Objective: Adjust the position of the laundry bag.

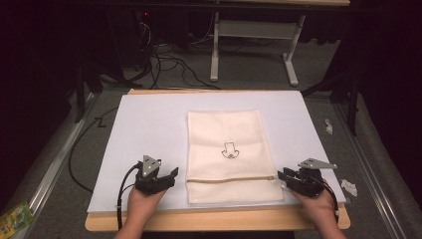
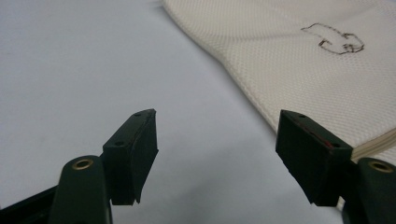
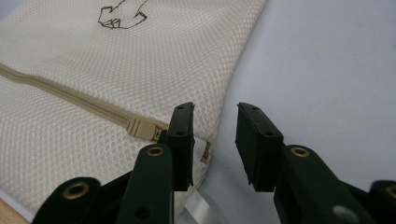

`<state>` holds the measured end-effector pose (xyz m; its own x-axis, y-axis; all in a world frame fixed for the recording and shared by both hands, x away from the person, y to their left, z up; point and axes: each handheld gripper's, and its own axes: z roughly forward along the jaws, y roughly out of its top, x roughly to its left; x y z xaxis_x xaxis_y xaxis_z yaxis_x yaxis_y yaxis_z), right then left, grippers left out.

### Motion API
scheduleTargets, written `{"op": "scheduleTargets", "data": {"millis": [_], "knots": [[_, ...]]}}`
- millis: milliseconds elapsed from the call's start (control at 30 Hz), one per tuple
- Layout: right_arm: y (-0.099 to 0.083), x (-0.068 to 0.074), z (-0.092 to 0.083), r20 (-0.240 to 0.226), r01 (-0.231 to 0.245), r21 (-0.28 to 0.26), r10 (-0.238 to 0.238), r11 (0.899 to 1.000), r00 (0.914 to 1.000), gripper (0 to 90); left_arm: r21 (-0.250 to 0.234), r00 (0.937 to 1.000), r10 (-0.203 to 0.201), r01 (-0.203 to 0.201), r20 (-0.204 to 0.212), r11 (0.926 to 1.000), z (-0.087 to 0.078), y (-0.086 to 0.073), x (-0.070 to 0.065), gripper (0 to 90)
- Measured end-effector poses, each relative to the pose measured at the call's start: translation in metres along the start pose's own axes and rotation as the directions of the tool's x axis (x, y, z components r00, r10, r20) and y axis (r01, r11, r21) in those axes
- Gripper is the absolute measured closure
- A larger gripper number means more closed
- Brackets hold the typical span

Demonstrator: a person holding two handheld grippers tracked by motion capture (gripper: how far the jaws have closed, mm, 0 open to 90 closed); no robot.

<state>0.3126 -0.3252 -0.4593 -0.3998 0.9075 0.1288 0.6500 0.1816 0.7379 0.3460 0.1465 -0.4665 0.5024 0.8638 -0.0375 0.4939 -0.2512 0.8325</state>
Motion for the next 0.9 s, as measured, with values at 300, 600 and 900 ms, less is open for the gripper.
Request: {"op": "scheduleTargets", "data": {"millis": [300,600,900], "knots": [[0.0,0.001,0.008,0.0,0.002,0.036,-0.002,0.999,1.0,66.9,0.008,1.0,-0.003,0.003,0.001,1.0,-0.002,0.0,0.001,27.1],[-0.001,0.008,0.017,-0.02,0.029,0.097,-0.027,0.995,0.9994,71.7,0.014,0.9995,0.017,-0.018,0.026,0.9997,0.001,0.001,-0.005,24.6],[0.002,0.011,0.015,-0.031,0.064,0.092,-0.062,0.994,0.9976,83.4,-0.004,0.9983,0.01,-0.01,0.057,0.9999,-0.006,-0.001,-0.007,24.1]]}}
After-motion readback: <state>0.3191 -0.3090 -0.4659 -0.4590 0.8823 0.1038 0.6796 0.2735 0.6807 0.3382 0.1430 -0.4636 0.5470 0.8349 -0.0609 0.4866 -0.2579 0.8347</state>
